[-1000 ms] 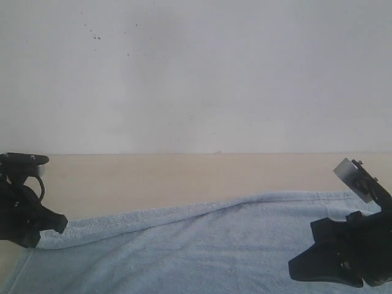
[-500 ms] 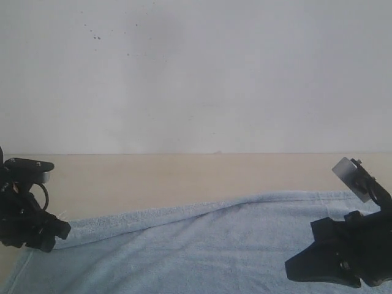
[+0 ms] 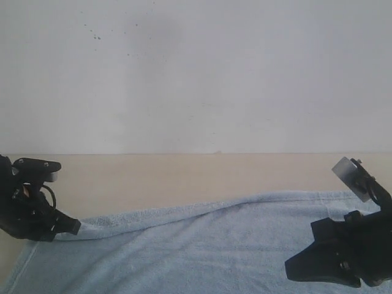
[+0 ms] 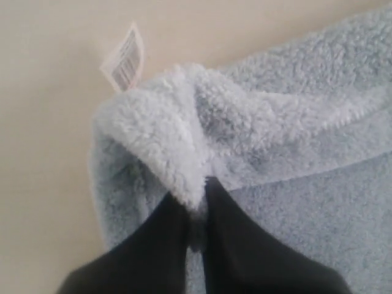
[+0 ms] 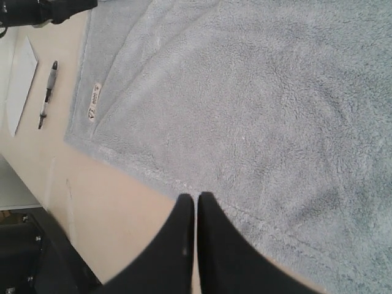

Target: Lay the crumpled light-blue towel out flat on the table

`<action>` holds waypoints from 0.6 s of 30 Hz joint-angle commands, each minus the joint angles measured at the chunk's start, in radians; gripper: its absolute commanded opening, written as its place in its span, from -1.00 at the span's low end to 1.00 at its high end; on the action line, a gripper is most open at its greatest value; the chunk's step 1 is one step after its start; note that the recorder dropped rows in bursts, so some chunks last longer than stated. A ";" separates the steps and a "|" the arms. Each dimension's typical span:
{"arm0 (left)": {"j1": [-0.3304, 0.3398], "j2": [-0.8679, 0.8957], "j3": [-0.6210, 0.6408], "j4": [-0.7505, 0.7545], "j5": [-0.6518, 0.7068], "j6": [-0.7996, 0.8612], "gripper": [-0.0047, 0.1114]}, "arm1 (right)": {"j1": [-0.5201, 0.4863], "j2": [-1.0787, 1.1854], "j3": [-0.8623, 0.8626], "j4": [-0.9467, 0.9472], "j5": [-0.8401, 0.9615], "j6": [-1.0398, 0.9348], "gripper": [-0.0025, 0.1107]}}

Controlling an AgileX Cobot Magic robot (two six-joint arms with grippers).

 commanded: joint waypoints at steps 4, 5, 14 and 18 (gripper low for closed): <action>0.002 0.002 0.003 -0.008 -0.164 -0.117 -0.85 | 0.004 -0.007 -0.005 0.017 0.004 -0.022 -0.94; 0.002 0.002 0.003 -0.008 -0.191 -0.127 -0.85 | 0.004 -0.007 -0.005 0.017 0.004 -0.022 -0.94; 0.025 0.004 -0.002 -0.008 -0.344 -0.179 -0.85 | 0.004 -0.007 -0.005 0.023 -0.002 -0.040 -0.94; 0.059 0.004 -0.012 -0.008 -0.318 -0.179 -0.85 | 0.004 -0.007 -0.005 0.023 -0.003 -0.061 -0.94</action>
